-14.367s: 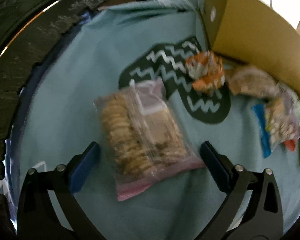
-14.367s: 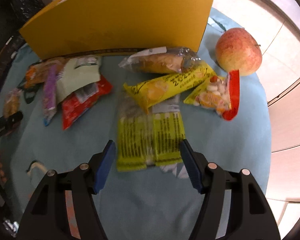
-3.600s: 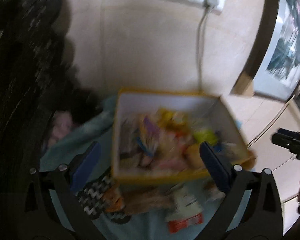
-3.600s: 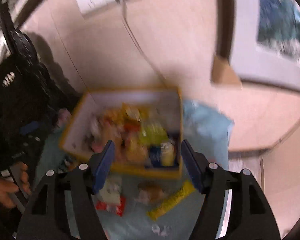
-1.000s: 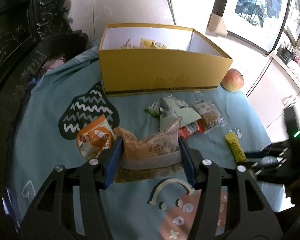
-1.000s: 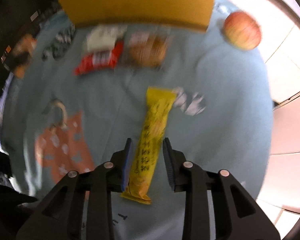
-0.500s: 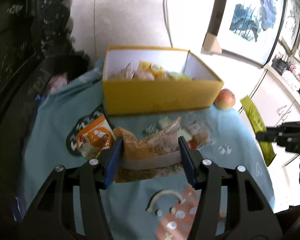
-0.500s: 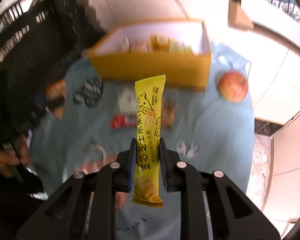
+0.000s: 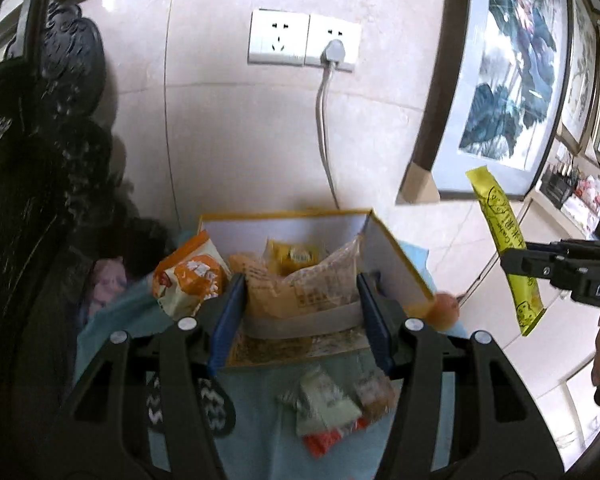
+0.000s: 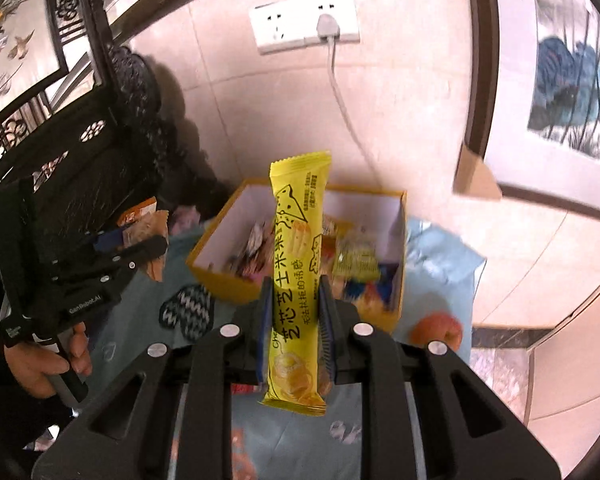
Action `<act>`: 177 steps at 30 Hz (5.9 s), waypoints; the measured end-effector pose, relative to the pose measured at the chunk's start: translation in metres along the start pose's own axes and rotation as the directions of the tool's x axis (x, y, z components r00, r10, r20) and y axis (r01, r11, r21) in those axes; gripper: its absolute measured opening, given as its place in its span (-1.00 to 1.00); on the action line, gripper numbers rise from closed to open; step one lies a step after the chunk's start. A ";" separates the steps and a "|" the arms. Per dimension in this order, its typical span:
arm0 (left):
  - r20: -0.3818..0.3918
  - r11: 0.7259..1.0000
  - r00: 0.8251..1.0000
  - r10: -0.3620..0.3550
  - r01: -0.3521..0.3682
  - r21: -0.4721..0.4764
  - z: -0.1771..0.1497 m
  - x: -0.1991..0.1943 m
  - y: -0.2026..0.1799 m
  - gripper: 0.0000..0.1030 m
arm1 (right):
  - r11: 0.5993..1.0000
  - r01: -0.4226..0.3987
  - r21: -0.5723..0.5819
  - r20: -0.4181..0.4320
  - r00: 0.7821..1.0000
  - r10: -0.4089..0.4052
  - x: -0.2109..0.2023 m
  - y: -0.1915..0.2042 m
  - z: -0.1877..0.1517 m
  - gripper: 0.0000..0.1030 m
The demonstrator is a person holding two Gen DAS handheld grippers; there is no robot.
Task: Organize snacks
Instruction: 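Release the pastry bag and yellow bar into the yellow box with both grippers, then lower the left gripper to the green pack while the right approaches the bread bun bag, then grasp the pale green pack with the left gripper while the right grasps the bread bun bag, then lift and carry the green pack with the left gripper while the right carries the bun bag to the box, then open both grippers to drop the green pack and bun bag into the yellow box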
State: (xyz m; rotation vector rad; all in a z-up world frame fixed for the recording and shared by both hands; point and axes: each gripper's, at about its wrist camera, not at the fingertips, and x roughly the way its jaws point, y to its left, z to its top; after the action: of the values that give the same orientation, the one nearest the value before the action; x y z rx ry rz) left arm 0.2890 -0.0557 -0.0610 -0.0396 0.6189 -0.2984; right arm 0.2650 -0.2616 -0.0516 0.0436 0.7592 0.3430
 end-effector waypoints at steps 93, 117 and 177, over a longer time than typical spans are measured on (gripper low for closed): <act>-0.347 0.988 0.934 0.082 -0.121 -0.093 -0.210 0.072 0.085 -0.36 | 0.995 0.088 -0.050 -0.438 0.893 -0.101 0.196 0.001 -0.188 0.06; -0.345 0.996 0.936 0.071 -0.087 -0.029 -0.232 0.046 0.067 -0.17 | 0.995 0.094 -0.021 -0.449 0.889 -0.094 0.161 -0.003 -0.208 0.07; 0.018 0.998 0.999 0.041 -0.042 0.053 0.042 0.024 -0.002 -0.14 | 0.991 0.127 -0.043 0.062 0.990 -0.124 0.020 -0.007 0.046 0.07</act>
State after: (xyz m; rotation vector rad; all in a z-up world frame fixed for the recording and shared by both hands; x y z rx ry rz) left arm 0.3308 -0.0666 -0.0401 0.0219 0.5941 -0.2740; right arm 0.3120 -0.2579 -0.0331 -0.0383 0.6914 0.2390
